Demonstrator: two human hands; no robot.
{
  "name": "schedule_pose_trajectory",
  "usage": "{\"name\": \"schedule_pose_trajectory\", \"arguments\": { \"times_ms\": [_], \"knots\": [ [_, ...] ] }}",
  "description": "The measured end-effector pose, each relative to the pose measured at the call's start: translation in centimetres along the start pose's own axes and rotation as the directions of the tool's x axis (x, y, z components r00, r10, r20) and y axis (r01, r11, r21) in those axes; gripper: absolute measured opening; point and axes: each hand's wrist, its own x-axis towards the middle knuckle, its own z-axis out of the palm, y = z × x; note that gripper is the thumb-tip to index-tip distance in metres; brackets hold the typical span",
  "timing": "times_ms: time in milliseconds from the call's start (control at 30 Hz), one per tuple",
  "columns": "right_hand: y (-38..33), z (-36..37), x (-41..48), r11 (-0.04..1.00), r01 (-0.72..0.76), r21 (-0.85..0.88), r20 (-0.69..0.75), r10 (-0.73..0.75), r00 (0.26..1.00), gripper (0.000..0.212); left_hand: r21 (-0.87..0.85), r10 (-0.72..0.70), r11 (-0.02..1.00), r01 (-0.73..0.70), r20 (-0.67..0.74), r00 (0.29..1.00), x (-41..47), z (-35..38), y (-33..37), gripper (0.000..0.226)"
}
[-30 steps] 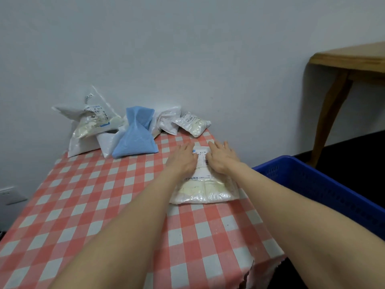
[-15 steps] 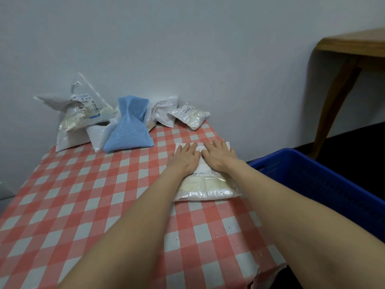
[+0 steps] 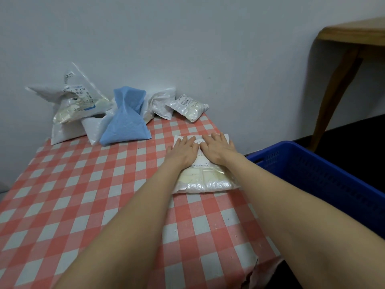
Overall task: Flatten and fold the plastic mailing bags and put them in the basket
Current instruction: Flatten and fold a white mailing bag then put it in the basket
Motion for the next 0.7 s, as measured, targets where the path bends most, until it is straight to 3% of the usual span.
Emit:
{"name": "schedule_pose_trajectory", "arguments": {
  "times_ms": [267, 433, 567, 700],
  "knots": [
    [0.1, 0.4, -0.1, 1.0, -0.002, -0.007, -0.011, 0.001, 1.0, 0.055, -0.016, -0.001, 1.0, 0.0, -0.025, 1.0, -0.3, 0.5, 0.0, 0.051],
    [0.1, -0.6, -0.4, 0.999, 0.011, 0.048, 0.021, -0.012, 1.0, 0.057, -0.111, 0.005, 0.994, -0.003, 0.022, 1.0, -0.7, -0.8, -0.1, 0.051],
    [0.0, -2.2, -1.6, 0.995, -0.02, 0.102, -0.084, 0.028, 0.996, 0.06, -0.175, -0.017, 0.985, -0.001, -0.104, 0.994, -2.3, -1.9, -0.3, 0.05],
    [0.1, -1.8, -3.8, 0.997, -0.04, 0.059, -0.106, 0.046, 0.993, 0.058, -0.12, -0.026, 0.993, 0.013, -0.107, 0.994, -4.3, -2.4, -0.3, 0.051]
  ]
}}
